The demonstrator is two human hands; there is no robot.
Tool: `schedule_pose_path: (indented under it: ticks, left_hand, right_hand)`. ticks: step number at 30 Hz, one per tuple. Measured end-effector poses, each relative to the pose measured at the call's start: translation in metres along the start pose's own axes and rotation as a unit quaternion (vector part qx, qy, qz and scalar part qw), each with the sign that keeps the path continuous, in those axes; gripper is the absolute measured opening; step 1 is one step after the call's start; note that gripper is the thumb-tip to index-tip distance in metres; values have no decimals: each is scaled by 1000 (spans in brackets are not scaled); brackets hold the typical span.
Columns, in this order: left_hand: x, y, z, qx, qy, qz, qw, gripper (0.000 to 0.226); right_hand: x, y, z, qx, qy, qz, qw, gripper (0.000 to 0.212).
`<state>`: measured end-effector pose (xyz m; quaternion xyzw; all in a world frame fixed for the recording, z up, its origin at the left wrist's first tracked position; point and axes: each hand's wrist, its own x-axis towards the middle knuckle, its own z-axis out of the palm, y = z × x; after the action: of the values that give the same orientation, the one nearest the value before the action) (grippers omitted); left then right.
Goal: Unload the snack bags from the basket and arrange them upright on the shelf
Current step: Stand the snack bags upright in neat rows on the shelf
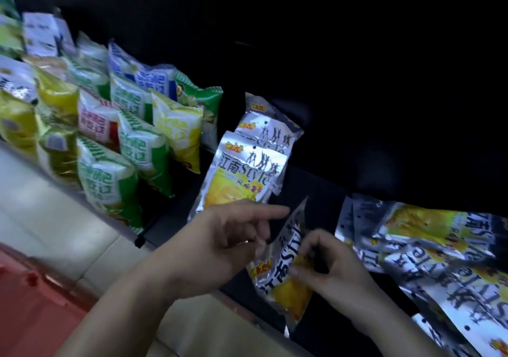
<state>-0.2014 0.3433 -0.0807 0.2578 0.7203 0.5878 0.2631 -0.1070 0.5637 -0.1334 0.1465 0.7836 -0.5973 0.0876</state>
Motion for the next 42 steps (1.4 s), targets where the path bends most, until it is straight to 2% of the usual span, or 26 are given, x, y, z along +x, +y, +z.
schedule_pose_path:
  ticks: [3, 5, 7, 8, 11, 14, 19, 26, 32, 36, 40, 42]
  left_hand:
    - [8, -1, -4, 18, 50, -28, 998, 54]
    - [16, 1, 0, -7, 153, -56, 987, 40]
    - [18, 1, 9, -77, 271, -64, 957, 22]
    - [17, 0, 14, -107, 296, -69, 947, 19]
    - [10, -16, 33, -105, 270, -90, 953, 32]
    - [4, -28, 46, -114, 278, -90, 950, 24]
    - [5, -36, 41, -177, 310, -100, 929, 11]
    - [7, -35, 40, -280, 316, -117, 899, 27]
    - [2, -47, 32, -224, 296, -152, 916, 24]
    - [-6, -55, 38, -168, 254, -178, 936, 8]
    - [-9, -55, 39, -114, 259, -184, 941, 9]
    - [-10, -55, 37, -99, 258, -185, 943, 15]
  right_hand:
    - [6, 0, 10, 42, 24, 9, 999, 32]
    - [7, -1, 13, 39, 68, -10, 997, 32]
    - [7, -6, 13, 24, 109, -26, 993, 29]
    - [6, -9, 12, 14, 125, -29, 992, 26]
    - [4, -14, 11, 0, 166, -33, 986, 23]
    - [4, -18, 15, 17, 185, -30, 982, 25]
    - [3, -17, 18, 59, 150, -13, 987, 20]
    - [-3, -18, 12, 134, 57, 5, 989, 53]
    - [2, -12, 20, 114, 133, -1, 985, 44]
    - [5, -16, 21, 113, 158, -3, 981, 43]
    - [6, -16, 26, 119, 148, 8, 982, 40]
    - [7, -14, 28, 127, 114, 13, 985, 49]
